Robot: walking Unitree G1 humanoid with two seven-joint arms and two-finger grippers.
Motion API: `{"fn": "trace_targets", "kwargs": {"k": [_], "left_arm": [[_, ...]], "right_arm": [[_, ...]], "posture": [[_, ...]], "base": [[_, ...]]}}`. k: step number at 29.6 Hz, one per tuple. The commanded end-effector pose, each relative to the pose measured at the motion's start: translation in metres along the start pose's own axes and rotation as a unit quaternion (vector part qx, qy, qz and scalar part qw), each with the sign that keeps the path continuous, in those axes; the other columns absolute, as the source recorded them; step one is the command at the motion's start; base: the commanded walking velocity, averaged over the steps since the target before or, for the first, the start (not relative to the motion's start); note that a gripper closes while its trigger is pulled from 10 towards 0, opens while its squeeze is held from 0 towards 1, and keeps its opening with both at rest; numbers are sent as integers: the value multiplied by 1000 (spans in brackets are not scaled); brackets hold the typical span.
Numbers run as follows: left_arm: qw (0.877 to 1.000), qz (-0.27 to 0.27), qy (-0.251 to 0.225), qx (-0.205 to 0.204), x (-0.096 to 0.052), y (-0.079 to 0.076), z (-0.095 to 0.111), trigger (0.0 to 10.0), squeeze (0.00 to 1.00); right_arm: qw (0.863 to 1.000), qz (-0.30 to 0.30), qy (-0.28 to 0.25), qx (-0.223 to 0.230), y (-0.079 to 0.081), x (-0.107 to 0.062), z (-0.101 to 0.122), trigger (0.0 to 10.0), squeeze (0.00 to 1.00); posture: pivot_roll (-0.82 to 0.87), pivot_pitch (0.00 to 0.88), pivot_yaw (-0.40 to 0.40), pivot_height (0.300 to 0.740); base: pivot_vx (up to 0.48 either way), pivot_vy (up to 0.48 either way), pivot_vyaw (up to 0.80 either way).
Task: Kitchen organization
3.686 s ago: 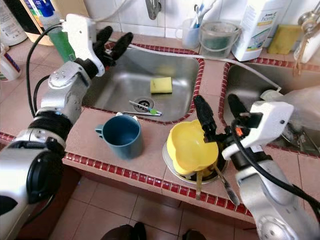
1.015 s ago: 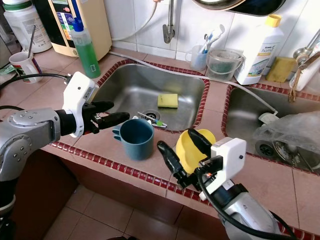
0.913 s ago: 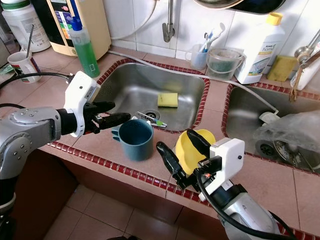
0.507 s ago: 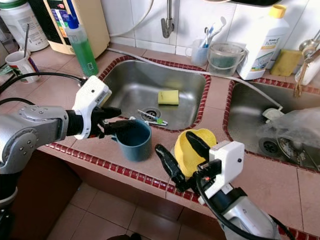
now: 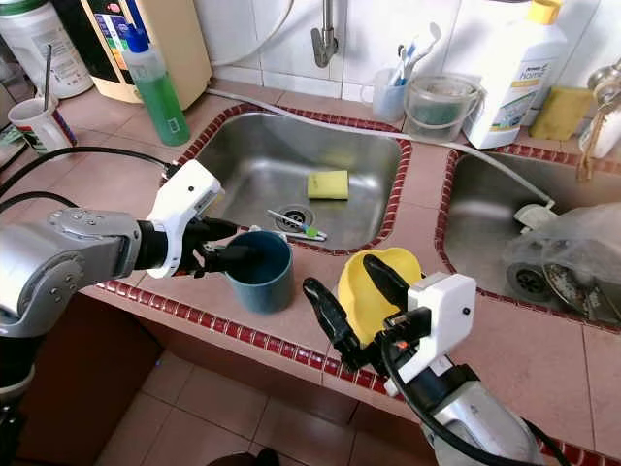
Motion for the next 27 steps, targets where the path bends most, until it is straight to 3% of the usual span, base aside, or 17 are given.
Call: {"fn": "trace_targets", "kwargs": {"k": [1, 4, 5, 6, 27], "left_arm": [[1000, 1, 2, 16, 2, -2, 3, 10000, 0], [1000, -13, 5, 14, 4, -5, 4, 10000, 0], [1000, -14, 6, 13, 5, -5, 5, 2588, 0], [1000, -14, 4, 17, 6, -5, 6, 0, 0], [999, -24, 10, 29, 4, -3, 6, 0, 0]], "right_arm": [[1000, 4, -7, -5, 5, -1, 5, 10000, 0], [1000, 1, -6, -5, 5, -2, 5, 10000, 0], [1000, -2, -7, -6, 5, -2, 5, 10000, 0], [1000, -6, -7, -6, 5, -3, 6, 10000, 0], [1000, -11, -17, -9, 6, -1, 8, 10000, 0]], "posture": [[30, 157, 97, 740], [22, 157, 106, 740], [18, 158, 110, 740], [17, 157, 115, 740], [11, 126, 121, 740]], "base": [[0, 0, 0], [0, 0, 0], [0, 0, 0], [0, 0, 0], [0, 0, 0]]}}
Point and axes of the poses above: a point about 5 cm out from each wrist's last joint towards the gripper, its own x axis pointing out of the wrist towards the gripper, its own z axis along the axis of the wrist's last joint, y = z × x, the point moved 1 cm from there along x, pointing out of the wrist towards the gripper, and after that the axes turned 11 degrees about -x, right-handed, at the moved point
